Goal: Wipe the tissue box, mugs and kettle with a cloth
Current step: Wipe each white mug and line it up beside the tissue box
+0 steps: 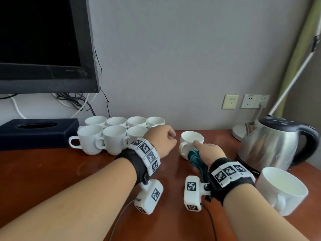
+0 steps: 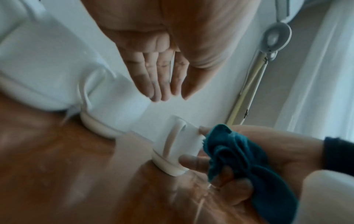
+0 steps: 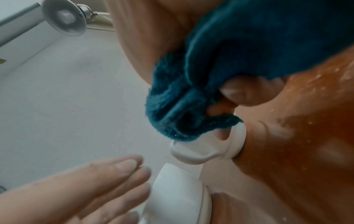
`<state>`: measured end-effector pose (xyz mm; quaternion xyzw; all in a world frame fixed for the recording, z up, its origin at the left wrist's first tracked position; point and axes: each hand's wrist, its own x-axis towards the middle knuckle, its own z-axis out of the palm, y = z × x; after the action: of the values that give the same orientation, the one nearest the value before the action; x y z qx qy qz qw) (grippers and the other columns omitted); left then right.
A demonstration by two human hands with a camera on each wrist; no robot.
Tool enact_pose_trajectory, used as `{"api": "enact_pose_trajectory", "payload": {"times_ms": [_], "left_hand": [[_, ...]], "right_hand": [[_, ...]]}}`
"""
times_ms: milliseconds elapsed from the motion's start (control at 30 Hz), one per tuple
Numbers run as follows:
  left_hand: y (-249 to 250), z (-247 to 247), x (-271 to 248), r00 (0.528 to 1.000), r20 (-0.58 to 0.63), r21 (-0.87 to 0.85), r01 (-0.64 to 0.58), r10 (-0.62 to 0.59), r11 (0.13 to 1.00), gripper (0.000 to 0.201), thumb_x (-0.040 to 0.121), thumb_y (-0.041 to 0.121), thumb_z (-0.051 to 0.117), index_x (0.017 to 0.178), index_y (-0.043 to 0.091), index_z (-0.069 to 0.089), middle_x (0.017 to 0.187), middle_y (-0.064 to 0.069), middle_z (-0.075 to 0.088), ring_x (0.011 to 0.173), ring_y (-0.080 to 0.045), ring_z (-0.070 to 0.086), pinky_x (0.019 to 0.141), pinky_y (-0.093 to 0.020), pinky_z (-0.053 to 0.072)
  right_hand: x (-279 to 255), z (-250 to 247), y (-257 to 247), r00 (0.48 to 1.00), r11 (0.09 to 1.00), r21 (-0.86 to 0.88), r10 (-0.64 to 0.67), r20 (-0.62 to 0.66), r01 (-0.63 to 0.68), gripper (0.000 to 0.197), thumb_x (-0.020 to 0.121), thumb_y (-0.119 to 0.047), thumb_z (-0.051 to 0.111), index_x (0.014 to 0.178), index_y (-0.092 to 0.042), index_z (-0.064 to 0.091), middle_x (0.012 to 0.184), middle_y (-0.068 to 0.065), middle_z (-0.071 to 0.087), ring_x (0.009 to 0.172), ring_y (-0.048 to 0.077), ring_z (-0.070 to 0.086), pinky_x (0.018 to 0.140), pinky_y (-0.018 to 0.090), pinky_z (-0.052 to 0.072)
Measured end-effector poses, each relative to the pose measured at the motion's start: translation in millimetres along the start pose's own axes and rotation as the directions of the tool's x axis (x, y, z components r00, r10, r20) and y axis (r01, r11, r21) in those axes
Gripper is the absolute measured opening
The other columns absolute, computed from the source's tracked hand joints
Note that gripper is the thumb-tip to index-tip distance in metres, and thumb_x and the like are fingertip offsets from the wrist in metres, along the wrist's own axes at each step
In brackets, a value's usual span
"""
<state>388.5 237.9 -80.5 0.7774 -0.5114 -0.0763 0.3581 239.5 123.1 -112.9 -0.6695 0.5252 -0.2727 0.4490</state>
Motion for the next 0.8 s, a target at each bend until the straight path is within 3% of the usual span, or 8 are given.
{"api": "enact_pose_trajectory", "payload": {"times_ms": [133, 233, 300, 400, 467, 633, 700, 800], "left_hand": [[-5, -23, 10, 0.995, 0.034, 0.337, -0.103, 0.098, 0.936, 0.043, 0.099, 0.039, 0.061, 0.14, 0.025, 0.058, 0.144, 0.003, 0.057, 0.133, -0.02, 0.052, 0.109, -0.032, 0.042], [-9, -27, 18, 0.99, 0.118, 0.457, -0.119, 0.072, 0.881, 0.06, 0.1, 0.048, 0.059, 0.152, 0.021, 0.046, 0.156, -0.001, 0.046, 0.143, -0.023, 0.042, 0.117, -0.036, 0.036], [-12, -26, 24, 0.989, 0.143, 0.476, -0.108, 0.044, 0.873, 0.064, 0.099, 0.052, 0.058, 0.152, 0.018, 0.045, 0.156, -0.003, 0.045, 0.142, -0.023, 0.043, 0.116, -0.037, 0.036], [-15, -25, 35, 0.982, 0.186, 0.512, -0.107, 0.012, 0.852, 0.065, 0.099, 0.057, 0.055, 0.147, 0.014, 0.046, 0.153, -0.006, 0.047, 0.14, -0.024, 0.043, 0.114, -0.039, 0.038], [-17, -24, 44, 0.976, 0.216, 0.537, -0.125, 0.007, 0.834, 0.069, 0.1, 0.06, 0.052, 0.15, 0.013, 0.043, 0.157, -0.007, 0.043, 0.144, -0.024, 0.038, 0.117, -0.039, 0.034], [-23, -19, 62, 0.969, 0.246, 0.59, -0.155, 0.007, 0.792, 0.079, 0.099, 0.066, 0.049, 0.155, 0.011, 0.036, 0.162, -0.008, 0.038, 0.148, -0.027, 0.035, 0.118, -0.039, 0.03], [-26, -16, 68, 0.968, 0.249, 0.61, -0.153, -0.005, 0.778, 0.078, 0.098, 0.068, 0.048, 0.151, 0.011, 0.039, 0.156, -0.01, 0.043, 0.142, -0.028, 0.04, 0.114, -0.04, 0.033], [-29, -13, 74, 0.97, 0.241, 0.62, -0.14, -0.018, 0.772, 0.068, 0.097, 0.068, 0.05, 0.135, 0.013, 0.049, 0.137, -0.009, 0.058, 0.124, -0.028, 0.052, 0.095, -0.039, 0.04]], "right_hand": [[18, 7, -10, 1.0, 0.999, -0.046, 0.013, 0.005, -0.012, 0.053, 0.101, -0.047, 0.058, 0.127, -0.002, 0.066, 0.116, 0.016, 0.072, 0.104, 0.033, 0.068, 0.092, 0.038, 0.053], [30, 13, -16, 1.0, 0.998, -0.068, 0.015, 0.013, -0.014, 0.054, 0.103, -0.046, 0.056, 0.131, -0.001, 0.064, 0.121, 0.017, 0.07, 0.098, 0.03, 0.064, 0.086, 0.035, 0.048], [37, 16, -20, 1.0, 0.995, -0.096, 0.013, 0.019, -0.012, 0.053, 0.105, -0.045, 0.053, 0.132, -0.001, 0.063, 0.122, 0.017, 0.068, 0.094, 0.028, 0.058, 0.081, 0.031, 0.041], [49, 20, -25, 1.0, 0.994, -0.113, 0.01, 0.027, -0.007, 0.053, 0.105, -0.045, 0.052, 0.131, -0.001, 0.064, 0.11, 0.013, 0.064, 0.093, 0.027, 0.055, 0.08, 0.03, 0.038], [58, 24, -28, 1.0, 0.996, -0.085, 0.018, 0.025, -0.015, 0.052, 0.104, -0.044, 0.054, 0.131, -0.001, 0.064, 0.106, 0.012, 0.063, 0.093, 0.028, 0.058, 0.08, 0.031, 0.04], [77, 36, -34, 0.999, 1.0, -0.027, 0.015, 0.034, -0.014, 0.051, 0.103, -0.043, 0.057, 0.13, 0.0, 0.065, 0.121, 0.017, 0.07, 0.106, 0.032, 0.066, 0.092, 0.037, 0.05], [83, 41, -37, 0.999, 1.0, -0.015, 0.0, 0.039, 0.0, 0.048, 0.102, -0.042, 0.058, 0.127, -0.002, 0.066, 0.118, 0.016, 0.07, 0.107, 0.033, 0.067, 0.095, 0.039, 0.051], [89, 46, -40, 0.998, 0.999, -0.031, -0.036, 0.06, 0.038, 0.036, 0.103, -0.041, 0.057, 0.113, -0.008, 0.067, 0.104, 0.011, 0.067, 0.097, 0.03, 0.064, 0.083, 0.033, 0.045]]}}
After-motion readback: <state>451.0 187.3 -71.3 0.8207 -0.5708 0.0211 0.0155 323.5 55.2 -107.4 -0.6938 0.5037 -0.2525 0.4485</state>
